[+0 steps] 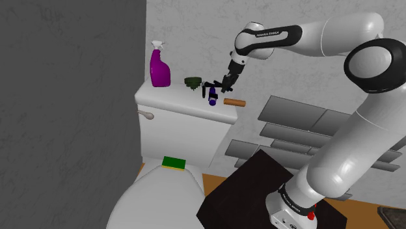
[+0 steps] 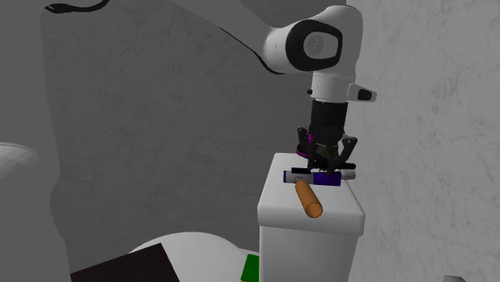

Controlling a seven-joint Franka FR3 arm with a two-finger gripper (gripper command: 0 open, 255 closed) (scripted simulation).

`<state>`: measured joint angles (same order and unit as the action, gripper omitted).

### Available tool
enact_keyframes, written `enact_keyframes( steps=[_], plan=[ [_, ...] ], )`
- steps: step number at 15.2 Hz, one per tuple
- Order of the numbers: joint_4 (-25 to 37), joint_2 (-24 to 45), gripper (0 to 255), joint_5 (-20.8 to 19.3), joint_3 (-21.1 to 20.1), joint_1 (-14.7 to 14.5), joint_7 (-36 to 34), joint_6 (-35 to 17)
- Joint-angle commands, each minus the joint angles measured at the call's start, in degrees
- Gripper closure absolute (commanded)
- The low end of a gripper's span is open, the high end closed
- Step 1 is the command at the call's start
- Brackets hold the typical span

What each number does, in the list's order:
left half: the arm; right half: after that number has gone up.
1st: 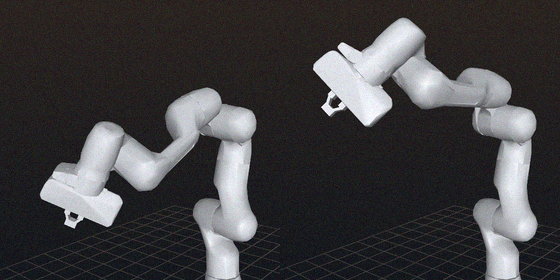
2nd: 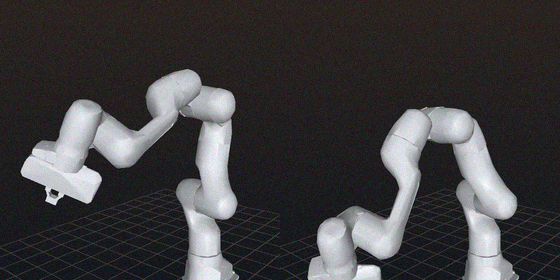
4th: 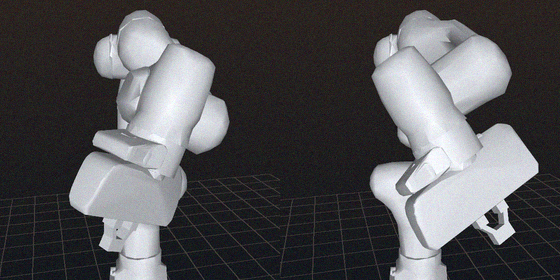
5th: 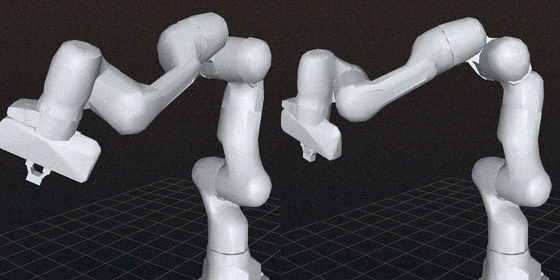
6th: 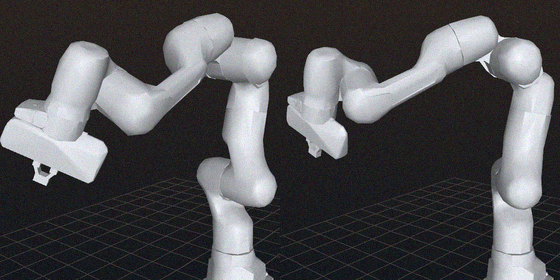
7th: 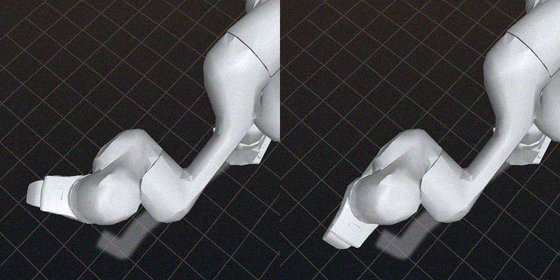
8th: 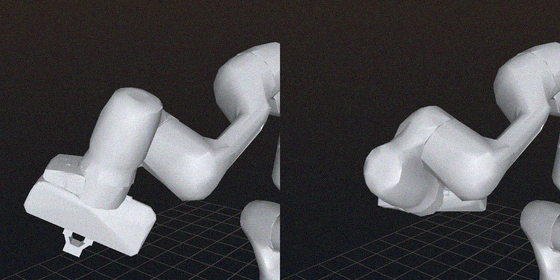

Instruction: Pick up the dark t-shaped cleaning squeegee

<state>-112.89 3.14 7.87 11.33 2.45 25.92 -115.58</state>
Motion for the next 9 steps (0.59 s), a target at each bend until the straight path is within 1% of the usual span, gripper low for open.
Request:
enact_keyframes(
  steps=[1,7,9],
  plan=[
    [0.81,-0.59,255,-0.22,0.06,0.04,-0.15,1.40],
    [4.25,-1.61,255,-0.67,0.09,0.05,-0.80,5.80],
    [4.34,-1.63,255,-0.68,0.09,0.05,-0.82,5.91]
  ],
)
